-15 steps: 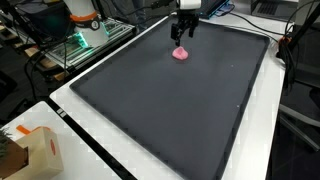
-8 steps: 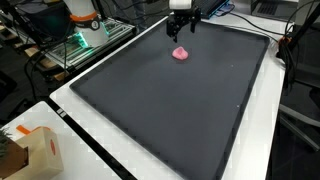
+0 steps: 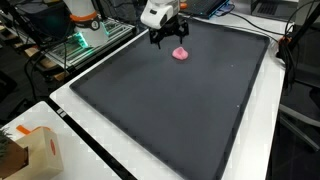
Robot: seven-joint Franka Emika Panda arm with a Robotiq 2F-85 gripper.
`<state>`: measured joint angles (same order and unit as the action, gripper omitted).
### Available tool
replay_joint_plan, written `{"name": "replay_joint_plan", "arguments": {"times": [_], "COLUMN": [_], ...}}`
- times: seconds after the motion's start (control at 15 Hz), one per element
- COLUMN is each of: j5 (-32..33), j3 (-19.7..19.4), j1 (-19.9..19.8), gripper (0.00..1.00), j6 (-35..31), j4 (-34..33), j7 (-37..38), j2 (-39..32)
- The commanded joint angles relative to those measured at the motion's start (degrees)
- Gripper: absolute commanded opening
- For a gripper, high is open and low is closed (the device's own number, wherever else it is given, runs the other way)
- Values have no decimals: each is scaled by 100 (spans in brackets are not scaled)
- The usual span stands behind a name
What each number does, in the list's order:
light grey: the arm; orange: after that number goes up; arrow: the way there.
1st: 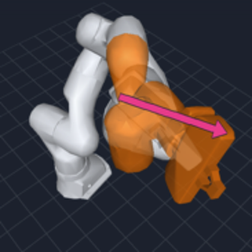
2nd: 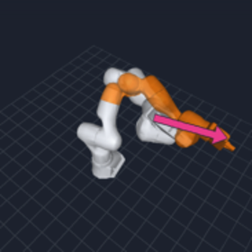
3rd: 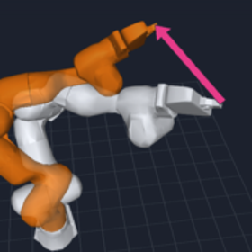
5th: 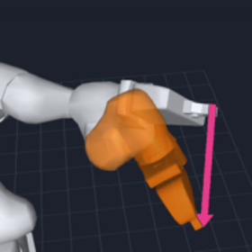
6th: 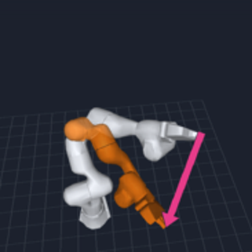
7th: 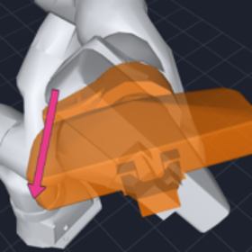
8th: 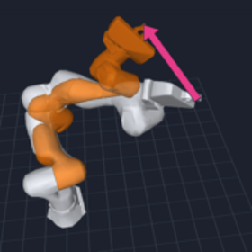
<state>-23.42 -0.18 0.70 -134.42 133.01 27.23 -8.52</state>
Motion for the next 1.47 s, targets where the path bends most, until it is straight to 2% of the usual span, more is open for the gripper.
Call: {"name": "replay_joint_plan", "arguments": {"times": [0.0,0.53,0.93,1.4], "j5": [-310,-860,-1534,-1693], "j3": [-156,-319,-343,-359], "j1": [-169,-392,-473,-452], "gripper": [100,100,100,100], "j6": [-34,-68,-32,-40], "j4": [338,620,662,557], "j7": [192,295,199,202], "j2": [112,14,-100,-361]}}
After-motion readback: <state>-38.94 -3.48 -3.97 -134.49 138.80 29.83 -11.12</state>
